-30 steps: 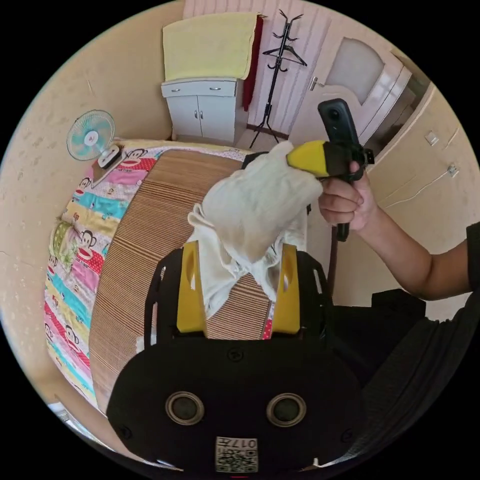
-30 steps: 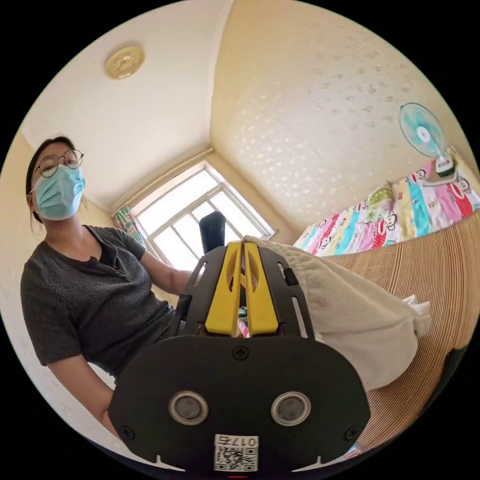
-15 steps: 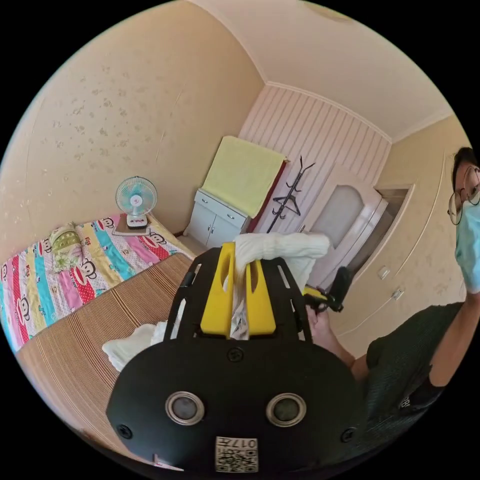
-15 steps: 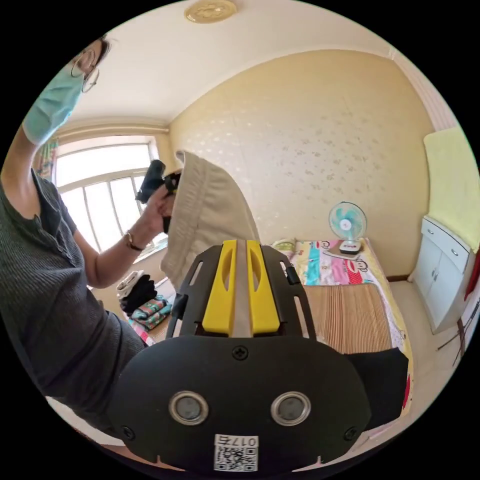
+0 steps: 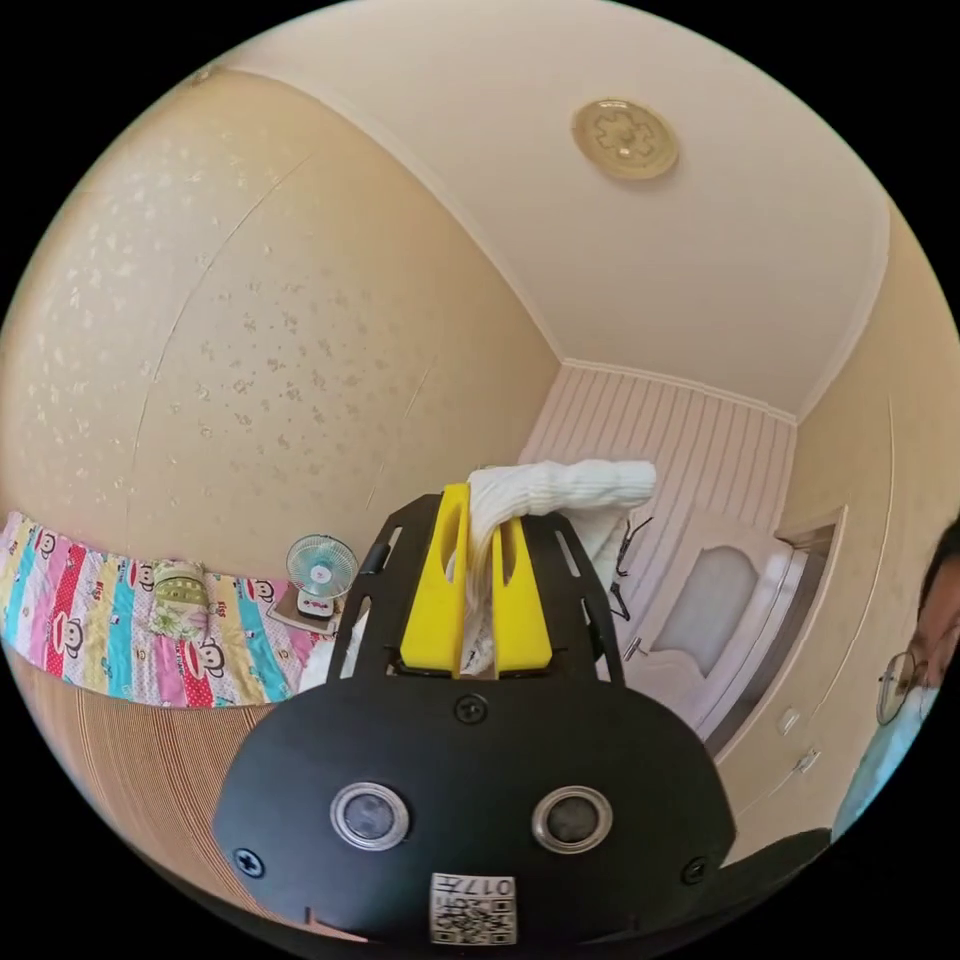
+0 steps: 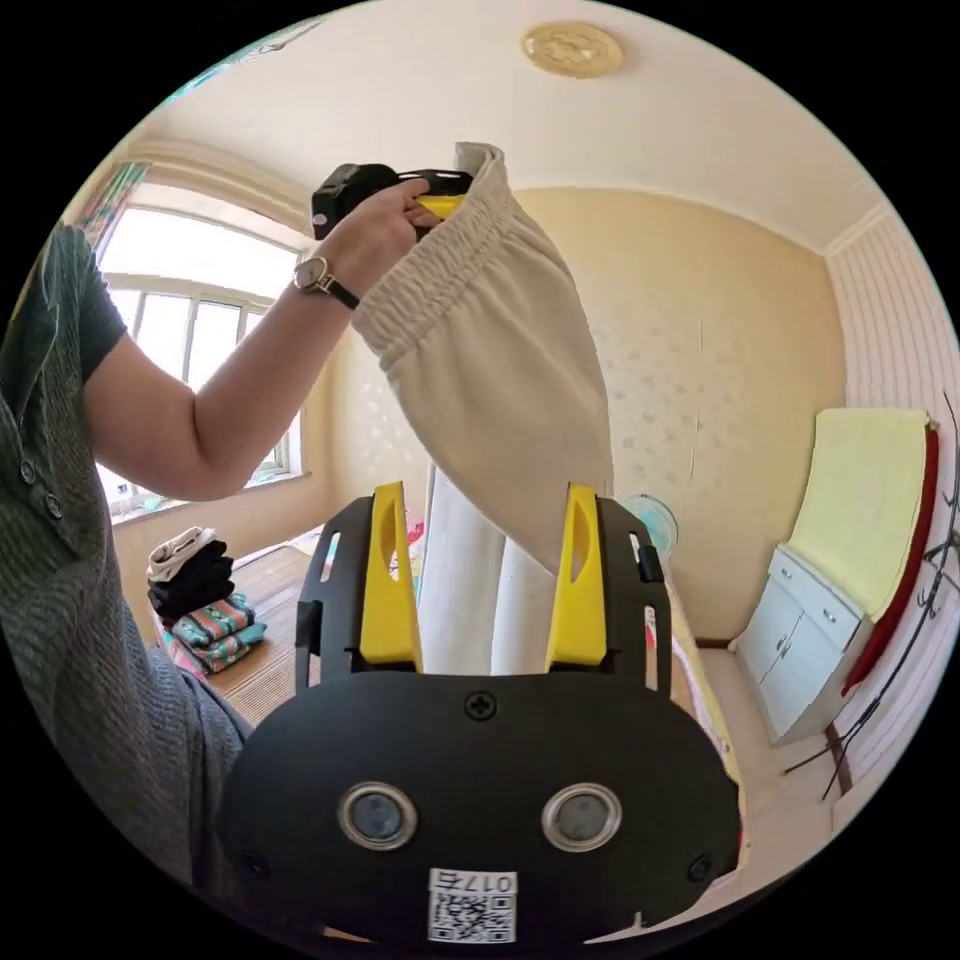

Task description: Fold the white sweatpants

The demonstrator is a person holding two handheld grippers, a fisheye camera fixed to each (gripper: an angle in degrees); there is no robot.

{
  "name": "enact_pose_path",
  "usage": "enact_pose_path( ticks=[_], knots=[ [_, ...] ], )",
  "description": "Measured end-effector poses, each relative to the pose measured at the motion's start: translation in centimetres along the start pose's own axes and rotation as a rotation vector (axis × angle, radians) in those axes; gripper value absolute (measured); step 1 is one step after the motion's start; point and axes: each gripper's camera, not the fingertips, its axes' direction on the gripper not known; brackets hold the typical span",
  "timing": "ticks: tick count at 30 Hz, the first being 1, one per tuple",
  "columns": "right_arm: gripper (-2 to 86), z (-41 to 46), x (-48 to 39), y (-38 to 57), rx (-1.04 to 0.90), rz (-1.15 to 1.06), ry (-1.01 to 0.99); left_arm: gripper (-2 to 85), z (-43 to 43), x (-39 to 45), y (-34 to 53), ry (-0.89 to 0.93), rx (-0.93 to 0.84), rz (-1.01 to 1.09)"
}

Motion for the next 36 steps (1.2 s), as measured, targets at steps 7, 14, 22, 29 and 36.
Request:
enact_pose_path(
  ticks=[7, 14, 22, 29, 36],
  knots=[
    [10.2, 4.6, -7.3, -5.6, 0.057, -0.291, 0.175, 2.8, -2.7, 4.0, -4.3, -0.127, 0.12, 0.071],
    [3.3, 2.3, 0.3, -10.2, 0.294, -0.059, 0.189, 3.3, -7.5, 0.0, -8.4, -0.282, 0.125, 0.006],
    [2.2, -1.1, 8.3, -13.9, 0.419, 0.048, -0.252, 3.5, -16.4, -0.5, -13.2, -0.009, 0.013, 0.273],
    [2.1, -2.0, 11.5, -16.7, 0.395, 0.002, -0.491, 3.7, -21.4, 6.7, -17.1, -0.202, -0.045, 0.445],
    [2.7, 2.8, 16.0, -14.4, 0.262, 0.06, -0.547, 4.8, -22.0, 8.6, -18.6, -0.198, 0.106, 0.382]
  ],
)
